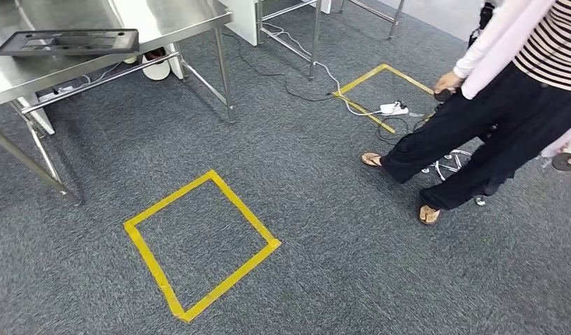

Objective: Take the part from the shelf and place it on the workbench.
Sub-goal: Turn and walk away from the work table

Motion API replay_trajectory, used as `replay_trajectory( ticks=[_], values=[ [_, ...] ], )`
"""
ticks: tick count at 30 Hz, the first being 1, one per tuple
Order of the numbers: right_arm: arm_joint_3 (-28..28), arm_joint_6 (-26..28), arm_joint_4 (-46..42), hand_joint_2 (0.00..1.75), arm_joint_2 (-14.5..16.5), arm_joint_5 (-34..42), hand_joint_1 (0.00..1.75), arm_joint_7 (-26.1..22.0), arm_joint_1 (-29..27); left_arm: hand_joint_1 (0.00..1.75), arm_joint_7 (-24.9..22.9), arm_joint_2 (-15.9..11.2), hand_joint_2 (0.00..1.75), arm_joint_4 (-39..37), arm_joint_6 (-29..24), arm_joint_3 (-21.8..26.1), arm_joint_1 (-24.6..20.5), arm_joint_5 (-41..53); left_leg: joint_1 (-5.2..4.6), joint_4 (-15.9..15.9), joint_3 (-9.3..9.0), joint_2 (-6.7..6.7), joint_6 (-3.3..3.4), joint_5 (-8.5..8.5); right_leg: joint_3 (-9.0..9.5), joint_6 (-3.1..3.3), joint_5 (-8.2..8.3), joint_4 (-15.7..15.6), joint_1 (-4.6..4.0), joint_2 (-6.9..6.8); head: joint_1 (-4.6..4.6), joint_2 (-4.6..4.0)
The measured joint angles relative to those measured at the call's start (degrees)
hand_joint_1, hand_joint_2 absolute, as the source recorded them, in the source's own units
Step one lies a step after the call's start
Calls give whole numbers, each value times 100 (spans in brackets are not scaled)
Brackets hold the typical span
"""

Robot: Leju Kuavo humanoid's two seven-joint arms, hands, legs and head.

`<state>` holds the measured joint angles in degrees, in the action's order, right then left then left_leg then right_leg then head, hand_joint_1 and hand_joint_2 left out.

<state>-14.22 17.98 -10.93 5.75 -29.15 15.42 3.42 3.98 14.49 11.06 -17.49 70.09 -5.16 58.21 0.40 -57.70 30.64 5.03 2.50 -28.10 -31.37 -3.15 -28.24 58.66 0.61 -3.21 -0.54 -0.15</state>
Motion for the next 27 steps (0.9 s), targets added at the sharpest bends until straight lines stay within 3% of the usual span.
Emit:
replay_trajectory(
  ticks=[1,3,4,6,8,9,10,11,12,14,16,17,19,21,22,23,25,26,27],
  values=[
    [-5,-10,0,0,-2,-9,0,33,10,0,-27,5,0,0,-12,-5,-5,0,-15,-2,-11,52,-29,-9,67,37,38,-159,-23,-63,4,0],
    [-8,-28,1,0,-7,-22,0,83,4,0,-64,16,0,0,-39,-9,-24,-1,-17,9,-34,158,-98,-19,53,122,73,-209,-44,34,16,0],
    [-9,-38,2,0,-10,-25,0,98,-9,0,-73,20,0,0,-48,-10,-37,-1,-1,-17,-34,128,-134,-48,64,158,92,-226,-22,91,16,0],
    [-11,-52,2,0,-18,-31,0,122,-18,0,-79,23,0,0,-52,-10,-52,-3,31,-318,70,-118,-195,-280,95,247,143,-260,34,201,31,0],
    [-12,-68,2,0,-21,-42,0,130,-5,0,-81,20,0,0,-52,-10,-48,-7,55,-1025,369,-408,-225,-687,83,298,170,-258,49,310,49,0],
    [-12,-84,3,0,-19,-49,0,133,-2,0,-83,18,0,0,-50,-10,-43,-8,59,-1376,529,-467,-237,-832,73,307,176,-255,44,372,51,0],
    [-12,-98,3,0,-19,-58,0,136,-5,0,-87,16,0,0,-42,-9,-39,-9,63,-1582,629,-494,-246,-870,70,307,177,-252,42,442,51,0],
    [-12,-113,4,0,-20,-68,0,140,-12,0,-95,15,0,0,-28,-9,-37,-10,71,-1582,636,-505,-252,-791,73,305,177,-245,43,514,52,0],
    [-12,-128,4,0,-21,-79,0,142,-17,0,-107,13,0,0,-12,-9,-35,-11,86,-1364,541,-522,-255,-611,78,302,177,-233,47,587,52,0],
    [-12,-155,4,0,-21,-109,0,143,-9,0,-134,5,0,0,21,-9,-34,-25,132,-620,218,-712,-259,-214,57,279,165,-176,42,725,54,0],
    [-12,-177,4,0,-21,-132,0,140,10,0,-150,-3,0,0,35,-9,-33,-48,144,-179,48,-899,-241,-68,-24,214,162,-121,22,849,51,0],
    [-12,-183,4,0,-23,-137,0,138,11,0,-156,-5,0,0,38,-9,-36,-58,123,-136,44,-914,-215,-80,-68,167,172,-113,19,904,50,0],
    [-12,-186,4,0,-31,-139,0,135,-10,0,-163,-1,0,1,39,-8,-44,-64,95,-101,47,-793,-124,-47,-142,82,191,-109,34,945,50,0],
    [-12,-191,5,0,-36,-149,0,135,-16,0,-166,5,0,2,37,-7,-48,-69,99,-42,35,-656,-26,-3,-293,58,56,152,36,720,28,0],
    [-11,-196,6,0,-38,-161,0,135,-8,0,-166,6,0,2,32,-7,-48,-76,97,-27,33,-577,7,8,-438,68,-91,456,38,560,17,0],
    [-11,-202,7,0,-36,-176,0,135,3,0,-166,7,0,2,25,-7,-45,-88,86,-23,38,-504,25,8,-629,75,-261,832,35,454,6,0],
    [-10,-215,7,0,-39,-210,0,135,8,0,-166,7,0,2,-3,-7,-41,-114,66,-25,47,-350,34,5,-923,48,-482,1463,50,397,2,0],
    [-9,-220,7,0,-41,-225,0,135,-1,0,-166,8,0,2,-23,-7,-42,-123,62,-26,48,-283,34,3,-928,10,-476,1508,58,384,1,0],
    [-9,-226,7,0,-45,-239,0,135,-9,0,-165,12,0,2,-44,-7,-43,-129,61,-26,45,-220,31,2,-810,-38,-387,1315,67,358,0,0]
  ],
)
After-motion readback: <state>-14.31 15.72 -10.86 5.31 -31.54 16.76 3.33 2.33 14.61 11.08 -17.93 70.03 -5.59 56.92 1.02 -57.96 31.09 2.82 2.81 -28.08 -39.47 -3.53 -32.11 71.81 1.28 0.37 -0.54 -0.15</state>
